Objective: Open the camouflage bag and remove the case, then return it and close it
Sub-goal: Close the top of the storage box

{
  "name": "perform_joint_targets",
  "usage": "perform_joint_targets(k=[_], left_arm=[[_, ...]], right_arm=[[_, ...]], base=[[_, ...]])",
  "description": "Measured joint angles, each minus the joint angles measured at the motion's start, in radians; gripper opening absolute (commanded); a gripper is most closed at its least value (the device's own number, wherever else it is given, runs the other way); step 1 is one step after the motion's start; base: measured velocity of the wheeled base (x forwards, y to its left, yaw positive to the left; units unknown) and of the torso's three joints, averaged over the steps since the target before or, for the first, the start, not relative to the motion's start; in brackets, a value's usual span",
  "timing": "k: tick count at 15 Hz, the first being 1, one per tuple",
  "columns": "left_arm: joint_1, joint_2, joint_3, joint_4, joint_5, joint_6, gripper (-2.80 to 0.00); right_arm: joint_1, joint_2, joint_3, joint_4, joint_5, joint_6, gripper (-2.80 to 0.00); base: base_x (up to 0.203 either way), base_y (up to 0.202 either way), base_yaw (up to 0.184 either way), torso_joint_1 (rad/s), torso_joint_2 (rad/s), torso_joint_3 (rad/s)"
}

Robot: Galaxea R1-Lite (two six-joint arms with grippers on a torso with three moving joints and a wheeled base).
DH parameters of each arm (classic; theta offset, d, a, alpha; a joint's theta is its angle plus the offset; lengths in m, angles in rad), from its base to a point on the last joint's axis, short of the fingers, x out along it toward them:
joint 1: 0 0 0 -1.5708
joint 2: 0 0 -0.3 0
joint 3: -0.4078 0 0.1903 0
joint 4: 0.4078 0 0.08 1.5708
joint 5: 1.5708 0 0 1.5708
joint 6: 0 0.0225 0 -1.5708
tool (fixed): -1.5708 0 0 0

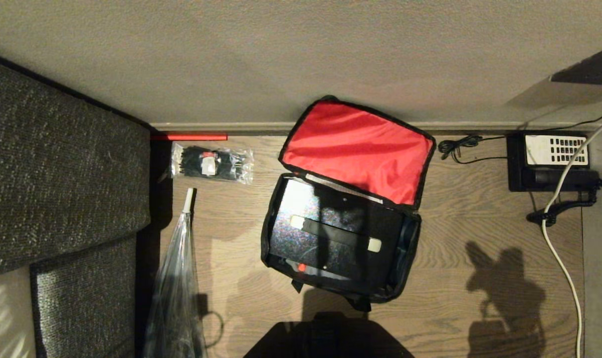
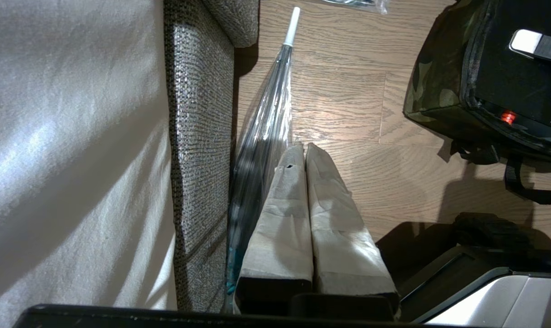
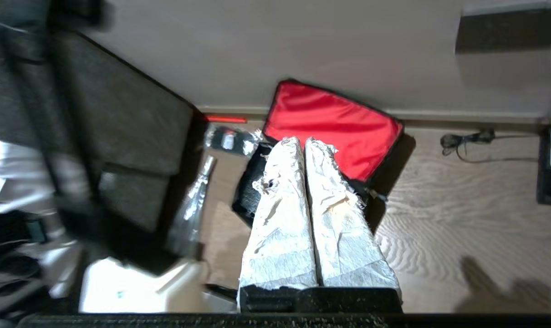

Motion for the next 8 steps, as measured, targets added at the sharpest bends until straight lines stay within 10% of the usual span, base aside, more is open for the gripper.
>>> perform_joint_targets(k=[8], left_arm=[[0.000, 0.000, 0.000, 0.000, 0.000, 0.000, -2.80]], right_arm=[[0.000, 0.005, 0.076, 0.100, -0.070, 0.001, -2.80]], base=[[0.000, 0.000, 0.000, 0.000, 0.00, 0.000]])
